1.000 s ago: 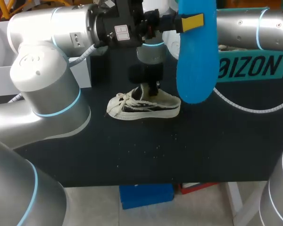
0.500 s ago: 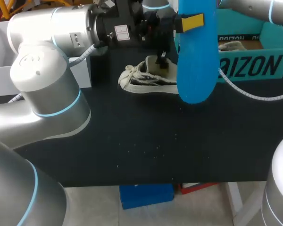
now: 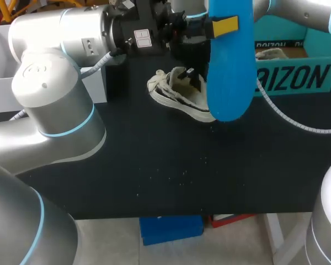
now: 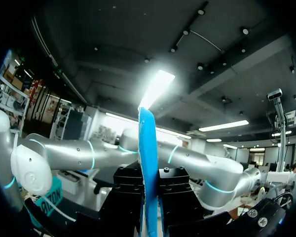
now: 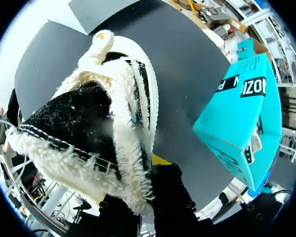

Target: Take the shoe out of the shoebox, open the shoe tongue, remove and reinsert the insole, then place the shoe into the shoebox

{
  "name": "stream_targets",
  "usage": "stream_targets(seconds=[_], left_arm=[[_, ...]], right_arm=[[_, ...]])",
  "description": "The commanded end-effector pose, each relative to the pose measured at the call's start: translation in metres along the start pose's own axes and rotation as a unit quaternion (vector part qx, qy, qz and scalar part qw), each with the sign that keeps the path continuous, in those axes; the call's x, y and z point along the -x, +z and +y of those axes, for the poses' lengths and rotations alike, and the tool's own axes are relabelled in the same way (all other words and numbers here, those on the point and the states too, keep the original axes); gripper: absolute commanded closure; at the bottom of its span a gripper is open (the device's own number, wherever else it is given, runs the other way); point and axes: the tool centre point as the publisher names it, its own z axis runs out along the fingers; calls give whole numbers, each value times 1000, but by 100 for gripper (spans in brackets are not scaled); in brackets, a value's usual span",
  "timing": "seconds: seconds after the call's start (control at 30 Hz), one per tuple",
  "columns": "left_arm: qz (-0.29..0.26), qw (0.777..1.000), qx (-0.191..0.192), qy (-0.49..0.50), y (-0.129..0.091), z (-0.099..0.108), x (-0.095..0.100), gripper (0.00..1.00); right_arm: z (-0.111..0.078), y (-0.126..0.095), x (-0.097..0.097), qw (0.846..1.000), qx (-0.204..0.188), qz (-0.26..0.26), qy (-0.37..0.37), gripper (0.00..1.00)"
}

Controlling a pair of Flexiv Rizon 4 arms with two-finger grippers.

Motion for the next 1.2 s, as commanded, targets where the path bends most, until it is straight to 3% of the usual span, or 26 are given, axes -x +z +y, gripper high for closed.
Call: stream_targets(seconds=[0.03, 0.2, 0.57, 0.77, 0.93, 1.13, 1.17, 1.2], left_arm=[[-1, 1000, 0, 0, 1, 1, 0, 100], [-1, 1000, 0, 0, 1, 1, 0, 100], [-1, 1000, 0, 0, 1, 1, 0, 100], [-1, 1000, 0, 0, 1, 1, 0, 100], [-1, 1000, 0, 0, 1, 1, 0, 100], [-1, 1000, 0, 0, 1, 1, 0, 100], [-1, 1000, 0, 0, 1, 1, 0, 100], [-1, 1000, 0, 0, 1, 1, 0, 100]], right_arm=[[3, 12, -11, 910, 4, 15, 415, 100], [2, 25, -21, 900, -5, 22, 435, 100], [2, 45, -21, 889, -17, 16, 458, 100], [6, 62, -23, 889, -24, -1, 457, 100], [7, 82, -32, 899, -32, -34, 436, 100], [10, 87, -39, 901, -35, -51, 430, 100], [9, 87, -40, 902, -36, -53, 427, 69], [9, 87, -40, 902, -36, -49, 428, 0]])
